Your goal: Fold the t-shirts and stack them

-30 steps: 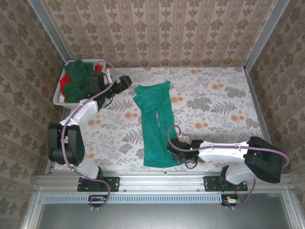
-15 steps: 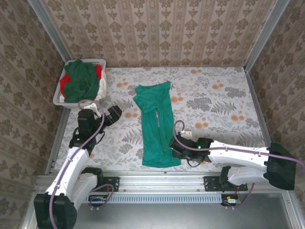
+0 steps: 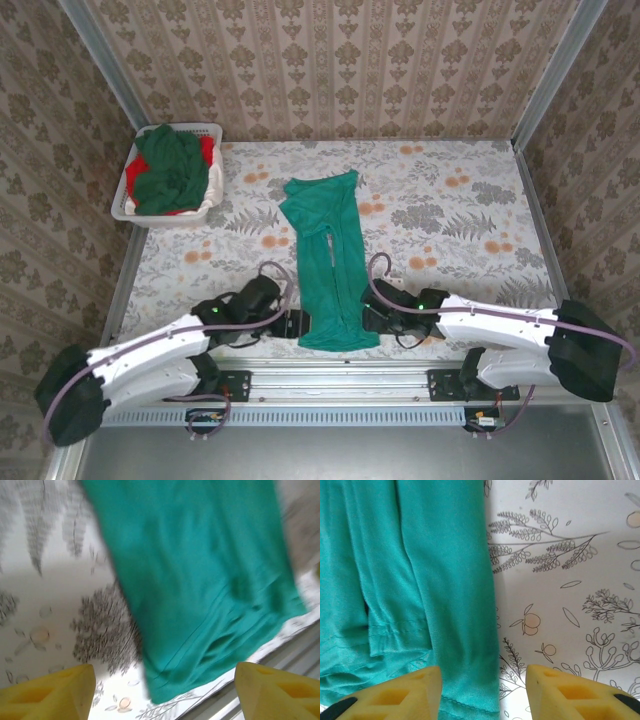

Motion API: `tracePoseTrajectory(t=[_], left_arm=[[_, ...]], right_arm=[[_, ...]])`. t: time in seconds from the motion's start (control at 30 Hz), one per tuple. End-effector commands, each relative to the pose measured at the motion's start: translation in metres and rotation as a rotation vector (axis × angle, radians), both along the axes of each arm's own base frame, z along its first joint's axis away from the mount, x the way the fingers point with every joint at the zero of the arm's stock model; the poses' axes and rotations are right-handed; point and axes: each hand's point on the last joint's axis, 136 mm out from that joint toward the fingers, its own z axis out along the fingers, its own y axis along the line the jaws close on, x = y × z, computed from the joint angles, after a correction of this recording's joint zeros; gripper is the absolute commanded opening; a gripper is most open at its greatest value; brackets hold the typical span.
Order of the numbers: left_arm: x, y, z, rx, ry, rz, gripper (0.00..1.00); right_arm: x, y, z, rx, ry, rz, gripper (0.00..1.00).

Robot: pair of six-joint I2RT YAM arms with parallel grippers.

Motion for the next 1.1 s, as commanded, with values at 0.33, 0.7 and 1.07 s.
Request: tracePoseTrajectory(t=[0.33, 0.7, 1.07], left_arm=[[0.017, -0.026, -0.033, 0.248, 0.005, -0.005, 0.65], [0.008, -0.008, -0.037, 0.234, 0.004, 0.022, 0.07], [0.030, -0.044, 0.001, 0.154, -0.115, 0.061, 0.48]], right_arm=[[-0.004, 0.002, -0.034, -0.099, 0.045, 0.020, 0.47], [-0.012, -0.017, -0.059, -0.247, 0.105, 0.020, 0.29], [-0.011, -0.011, -0.055, -0.172, 0.080, 0.002, 0.29]])
